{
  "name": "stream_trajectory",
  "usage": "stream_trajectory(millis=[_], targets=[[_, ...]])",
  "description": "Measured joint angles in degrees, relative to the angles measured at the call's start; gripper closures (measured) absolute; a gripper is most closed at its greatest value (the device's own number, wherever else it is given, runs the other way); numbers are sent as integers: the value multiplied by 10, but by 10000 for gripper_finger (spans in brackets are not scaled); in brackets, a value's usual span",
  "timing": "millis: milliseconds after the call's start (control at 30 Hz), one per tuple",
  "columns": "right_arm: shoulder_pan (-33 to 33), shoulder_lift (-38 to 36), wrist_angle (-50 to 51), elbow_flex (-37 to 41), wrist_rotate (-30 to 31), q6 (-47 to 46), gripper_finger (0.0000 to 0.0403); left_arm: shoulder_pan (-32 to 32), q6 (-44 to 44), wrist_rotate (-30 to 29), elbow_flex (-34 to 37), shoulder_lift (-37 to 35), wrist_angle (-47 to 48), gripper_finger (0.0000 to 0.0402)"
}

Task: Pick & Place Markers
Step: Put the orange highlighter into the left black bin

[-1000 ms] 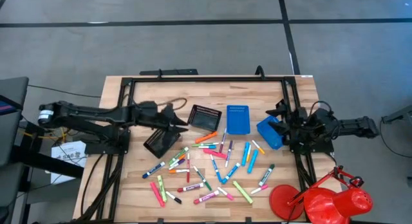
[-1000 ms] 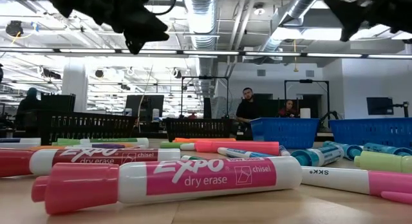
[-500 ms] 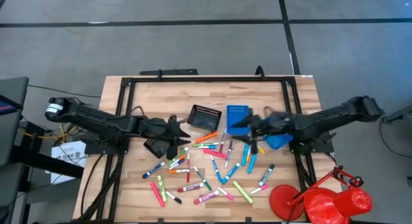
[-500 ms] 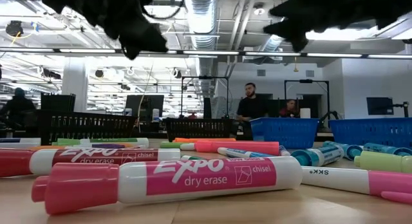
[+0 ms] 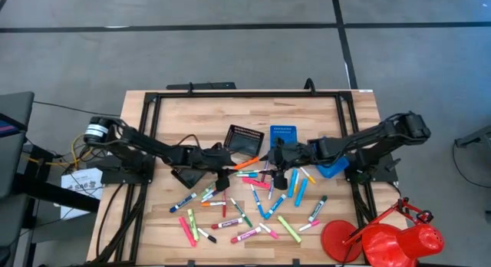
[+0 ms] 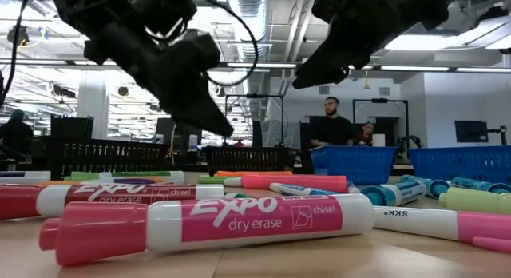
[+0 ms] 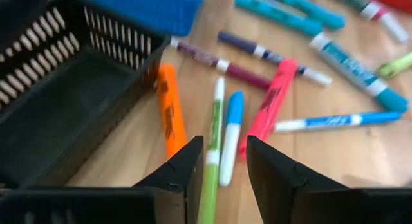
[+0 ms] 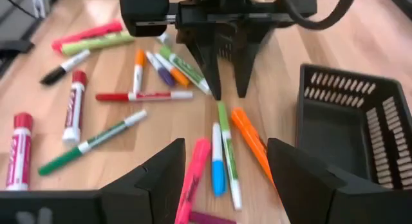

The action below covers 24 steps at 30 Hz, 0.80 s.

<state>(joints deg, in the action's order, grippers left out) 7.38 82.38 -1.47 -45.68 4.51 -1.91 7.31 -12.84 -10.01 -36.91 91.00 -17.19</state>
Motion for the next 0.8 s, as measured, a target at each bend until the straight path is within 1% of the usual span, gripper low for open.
stream_trajectory(millis=[233, 433, 800], targets=[[0, 4, 5, -3, 0, 0, 194, -21, 0, -12, 0, 47, -5, 289], [0, 4, 4, -3, 0, 0, 194, -28, 3, -7, 0, 81, -41, 289], [0, 3, 6, -3, 0, 0, 194, -28, 10, -6, 0, 83, -52, 289]])
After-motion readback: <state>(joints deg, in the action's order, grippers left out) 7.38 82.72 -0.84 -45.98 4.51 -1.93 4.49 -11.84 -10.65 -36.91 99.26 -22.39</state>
